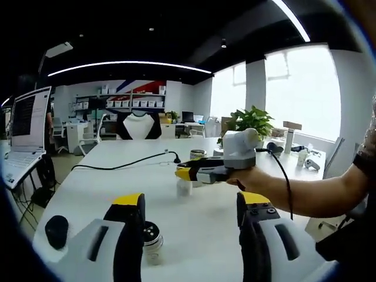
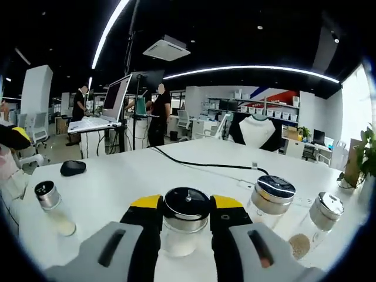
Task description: Rotate the seasoning bottle until the label or dispensing opening points toward the visible target arrow and the bottle remains upright within the marked orientation range
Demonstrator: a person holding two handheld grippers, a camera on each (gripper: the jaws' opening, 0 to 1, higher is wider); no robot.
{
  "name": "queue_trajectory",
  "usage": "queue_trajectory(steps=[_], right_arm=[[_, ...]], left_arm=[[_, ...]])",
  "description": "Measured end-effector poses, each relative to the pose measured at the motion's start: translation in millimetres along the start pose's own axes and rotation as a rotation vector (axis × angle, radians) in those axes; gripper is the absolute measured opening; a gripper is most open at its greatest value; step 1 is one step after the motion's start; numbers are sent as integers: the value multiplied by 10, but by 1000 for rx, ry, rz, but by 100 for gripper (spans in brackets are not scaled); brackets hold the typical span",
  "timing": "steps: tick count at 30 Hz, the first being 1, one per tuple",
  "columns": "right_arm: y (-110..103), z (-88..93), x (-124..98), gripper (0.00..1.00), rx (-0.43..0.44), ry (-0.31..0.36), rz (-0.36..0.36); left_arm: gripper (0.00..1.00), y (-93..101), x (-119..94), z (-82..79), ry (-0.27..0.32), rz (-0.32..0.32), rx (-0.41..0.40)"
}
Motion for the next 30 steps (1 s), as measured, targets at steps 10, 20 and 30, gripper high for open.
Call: queue_trajectory(steps=[10,20,30], right_arm=[[-228,-60,-501,28,-7,27,-54],[-415,-161,-1074,28,4,60,-123],[-528,-284,-1449,28,47,95,-184]], left_arm=[[65,232,127,107,-29,55,16],[65,495,349,352,-91,129,35],[63,652,533,455,-132,184,66]])
Point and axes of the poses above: the point that each gripper's makers call its tool centre point, and the gripper's own axes: x roughly forward along the fingers, y roughly to its right, z roughly out of its underside, the point moved 5 cm from there along -x, roughly backward along the fingers, and after that the axes turned 4 degrees about -x, right-handed, at the moved point
